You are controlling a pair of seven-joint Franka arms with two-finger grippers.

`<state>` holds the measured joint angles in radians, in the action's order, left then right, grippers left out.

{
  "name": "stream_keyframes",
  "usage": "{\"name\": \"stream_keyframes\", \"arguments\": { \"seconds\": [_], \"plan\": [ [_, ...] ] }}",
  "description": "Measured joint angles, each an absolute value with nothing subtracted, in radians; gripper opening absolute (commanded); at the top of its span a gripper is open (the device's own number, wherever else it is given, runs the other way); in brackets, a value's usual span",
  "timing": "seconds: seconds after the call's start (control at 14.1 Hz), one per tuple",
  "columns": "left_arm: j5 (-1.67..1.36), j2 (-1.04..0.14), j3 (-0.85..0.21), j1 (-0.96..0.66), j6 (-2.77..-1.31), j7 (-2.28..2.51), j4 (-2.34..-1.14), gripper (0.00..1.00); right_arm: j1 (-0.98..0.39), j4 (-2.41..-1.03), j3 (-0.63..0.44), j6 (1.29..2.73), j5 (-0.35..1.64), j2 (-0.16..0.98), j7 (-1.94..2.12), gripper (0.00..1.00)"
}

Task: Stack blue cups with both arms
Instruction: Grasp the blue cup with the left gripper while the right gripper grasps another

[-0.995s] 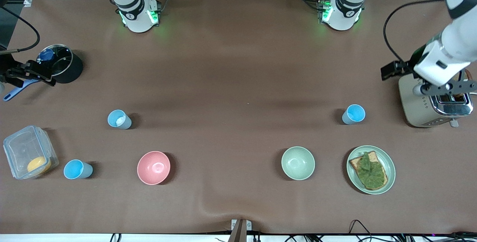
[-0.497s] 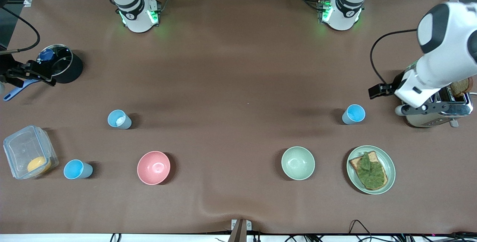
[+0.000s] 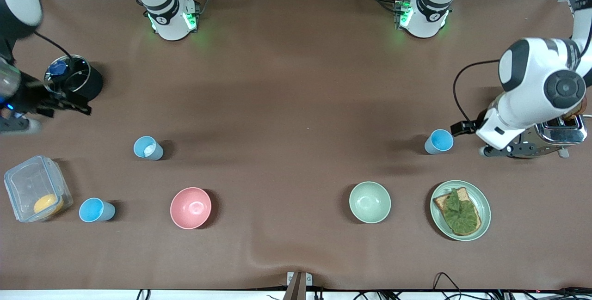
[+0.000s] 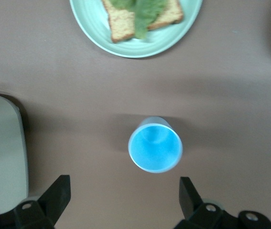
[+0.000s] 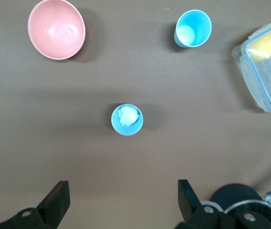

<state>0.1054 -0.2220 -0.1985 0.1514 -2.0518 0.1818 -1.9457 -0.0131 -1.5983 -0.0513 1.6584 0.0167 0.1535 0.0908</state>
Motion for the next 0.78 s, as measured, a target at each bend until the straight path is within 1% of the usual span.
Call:
{"name": "stream_keyframes", "arguments": {
  "seconds": [0.21,0.43,0.57,0.78],
  "plan": [
    [0.107,-0.288,-0.197,0.169,-2.084,0.182,-1.946,1.00,-0.012,-1.612,-0.058,1.754,0.016,0.262,0.091,1.00],
    [0.108,-0.352,-0.197,0.169,-2.103,0.182,-1.948,1.00,-0.001,-1.658,-0.064,1.881,0.016,0.361,0.091,1.00],
    [0.115,-0.385,-0.195,0.173,-2.122,0.182,-1.948,1.00,0.008,-1.727,-0.065,1.993,0.016,0.396,0.091,1.00],
    [0.120,-0.411,-0.194,0.176,-2.148,0.182,-1.948,1.00,0.008,-1.877,-0.063,2.188,0.016,0.408,0.091,1.00]
  ]
}}
